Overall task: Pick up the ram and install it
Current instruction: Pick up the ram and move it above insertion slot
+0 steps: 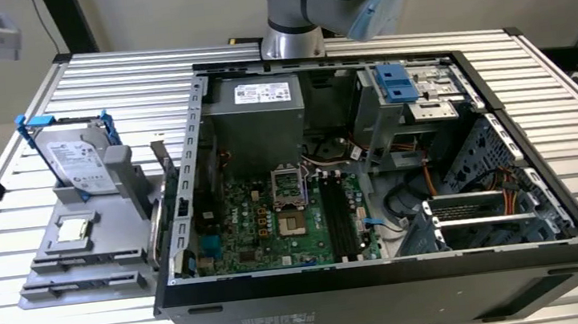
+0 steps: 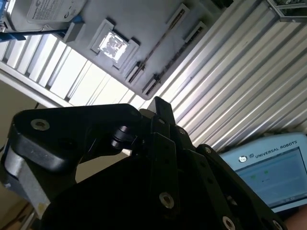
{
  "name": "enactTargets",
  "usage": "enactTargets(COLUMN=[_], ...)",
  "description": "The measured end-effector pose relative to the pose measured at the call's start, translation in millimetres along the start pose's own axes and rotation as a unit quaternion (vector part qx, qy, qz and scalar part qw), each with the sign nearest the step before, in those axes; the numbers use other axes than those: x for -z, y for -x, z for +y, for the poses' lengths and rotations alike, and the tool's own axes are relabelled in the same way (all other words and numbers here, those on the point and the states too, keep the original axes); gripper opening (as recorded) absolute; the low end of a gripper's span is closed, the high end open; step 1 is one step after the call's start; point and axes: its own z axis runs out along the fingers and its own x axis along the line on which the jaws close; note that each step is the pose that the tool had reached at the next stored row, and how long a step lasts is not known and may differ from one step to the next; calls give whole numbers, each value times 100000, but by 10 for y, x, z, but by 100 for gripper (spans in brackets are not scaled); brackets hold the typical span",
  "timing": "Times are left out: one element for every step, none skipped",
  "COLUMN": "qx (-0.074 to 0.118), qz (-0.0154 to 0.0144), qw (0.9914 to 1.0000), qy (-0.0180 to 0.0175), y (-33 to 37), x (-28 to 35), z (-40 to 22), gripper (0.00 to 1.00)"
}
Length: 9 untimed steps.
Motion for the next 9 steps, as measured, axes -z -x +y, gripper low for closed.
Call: enactTargets(qx=[-129,-227,-310,-403,-524,-769,-1055,-1394,-1683], qz=[-3,-2,0,2,2,6,9,14,13], qw=[100000,100000,100000,99999,99999,99997,99994,99990,99986], qy=[-11,-17,-45,-93,-118,-138,-150,-164,-180], y=[0,-1,-1,-1,-2,-2,-2,-2,-3], x=[-8,-16,-24,-33,-40,-45,-49,-54,-59], z=[0,0,0,0,0,0,-1,0,0], gripper=[0,0,0,0,0,0,0,0,0])
